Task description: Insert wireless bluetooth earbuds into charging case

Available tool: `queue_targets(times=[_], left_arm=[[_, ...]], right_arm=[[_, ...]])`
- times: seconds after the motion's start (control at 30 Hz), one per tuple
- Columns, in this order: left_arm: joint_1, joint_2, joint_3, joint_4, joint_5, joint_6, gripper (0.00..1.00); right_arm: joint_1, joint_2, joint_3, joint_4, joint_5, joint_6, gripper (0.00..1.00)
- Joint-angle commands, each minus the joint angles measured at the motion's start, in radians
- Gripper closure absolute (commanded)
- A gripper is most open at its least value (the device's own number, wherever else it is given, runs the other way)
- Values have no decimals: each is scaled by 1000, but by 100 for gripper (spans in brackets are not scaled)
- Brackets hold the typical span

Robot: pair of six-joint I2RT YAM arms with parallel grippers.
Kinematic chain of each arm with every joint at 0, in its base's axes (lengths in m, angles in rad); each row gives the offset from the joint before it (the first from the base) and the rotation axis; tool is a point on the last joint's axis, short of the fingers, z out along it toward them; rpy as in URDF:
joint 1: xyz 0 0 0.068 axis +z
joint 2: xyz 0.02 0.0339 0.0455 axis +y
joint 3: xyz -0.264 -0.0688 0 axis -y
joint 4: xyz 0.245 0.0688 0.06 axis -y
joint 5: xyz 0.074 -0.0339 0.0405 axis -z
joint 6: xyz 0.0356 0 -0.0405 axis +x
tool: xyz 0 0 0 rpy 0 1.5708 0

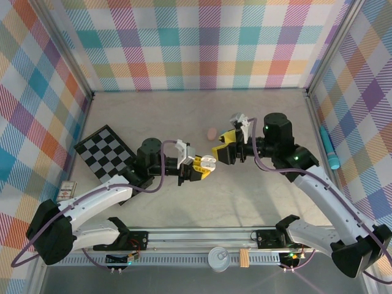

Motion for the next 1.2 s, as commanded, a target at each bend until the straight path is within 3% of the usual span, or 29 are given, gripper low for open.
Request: queue_targets(times=[0.0,0.13,0.3,0.8,1.17], left_arm=[[-12,-37,-54,97,-90,77,95],[-11,-55,-119,166,-165,106,94],[-10,-92,-173,197,-205,125,95],[-9,-136,-258,286,-185,67,95],[-9,-152,-266,274,-188,67,95]], right_arm=[[-43,-27,-29,117,126,168,27],[-109,49,-24,47,294,282,28],[-120,256,76,-172,452,269,28],[-115,865,339,-274,366,87,30],[-113,1055,456,-282,311,50,32]])
